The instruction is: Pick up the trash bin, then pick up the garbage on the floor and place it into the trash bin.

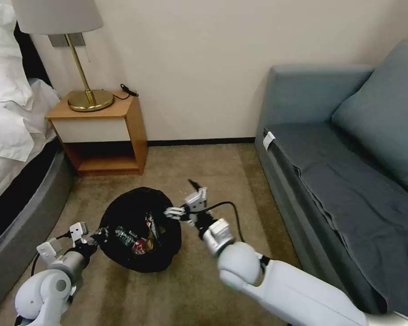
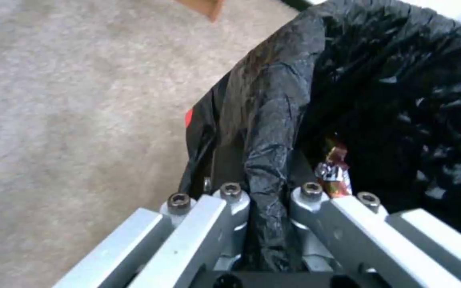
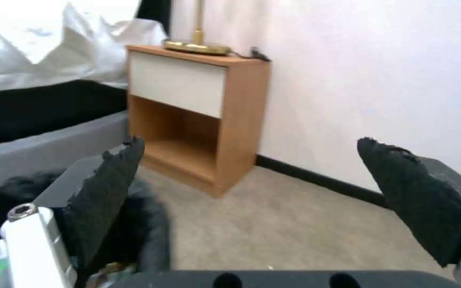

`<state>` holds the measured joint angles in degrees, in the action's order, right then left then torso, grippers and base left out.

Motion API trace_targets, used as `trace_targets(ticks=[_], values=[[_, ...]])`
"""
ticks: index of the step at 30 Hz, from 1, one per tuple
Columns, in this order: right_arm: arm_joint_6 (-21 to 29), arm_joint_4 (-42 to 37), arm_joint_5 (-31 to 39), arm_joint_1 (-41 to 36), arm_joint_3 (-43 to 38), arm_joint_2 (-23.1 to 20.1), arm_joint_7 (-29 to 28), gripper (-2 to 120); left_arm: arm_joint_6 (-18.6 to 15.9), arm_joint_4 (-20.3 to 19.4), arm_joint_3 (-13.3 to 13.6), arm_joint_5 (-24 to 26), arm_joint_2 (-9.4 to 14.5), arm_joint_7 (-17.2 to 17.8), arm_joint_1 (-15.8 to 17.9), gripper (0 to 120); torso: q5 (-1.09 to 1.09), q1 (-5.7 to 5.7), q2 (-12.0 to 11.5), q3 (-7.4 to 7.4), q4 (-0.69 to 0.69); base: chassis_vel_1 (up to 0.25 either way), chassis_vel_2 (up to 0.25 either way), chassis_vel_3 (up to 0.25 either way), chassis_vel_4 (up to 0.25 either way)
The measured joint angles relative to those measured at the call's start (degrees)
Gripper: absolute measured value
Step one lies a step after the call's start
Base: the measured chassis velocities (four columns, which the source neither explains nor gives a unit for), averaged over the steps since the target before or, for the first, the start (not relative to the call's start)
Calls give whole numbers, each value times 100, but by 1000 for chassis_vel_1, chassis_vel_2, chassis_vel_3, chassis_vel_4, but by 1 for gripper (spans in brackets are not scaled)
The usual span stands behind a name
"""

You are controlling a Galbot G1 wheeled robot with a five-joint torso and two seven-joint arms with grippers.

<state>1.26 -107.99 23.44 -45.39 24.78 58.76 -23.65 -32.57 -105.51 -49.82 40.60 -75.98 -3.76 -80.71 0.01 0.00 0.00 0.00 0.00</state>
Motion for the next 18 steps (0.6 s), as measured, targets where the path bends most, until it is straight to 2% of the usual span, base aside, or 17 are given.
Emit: trace_targets(ticks=[9,18], values=[[-209,-282,-148,-637,-781,-364,90,100,174,262,54,-235,-119,-82,-30,4,0,0,0,0,1,0,0,0,0],[-91,-491,-646,-1272,-1399,-385,-44,100,225,319,78,-335,-199,-82,-12,4,2,0,1,-1,1,0,0,0,0]])
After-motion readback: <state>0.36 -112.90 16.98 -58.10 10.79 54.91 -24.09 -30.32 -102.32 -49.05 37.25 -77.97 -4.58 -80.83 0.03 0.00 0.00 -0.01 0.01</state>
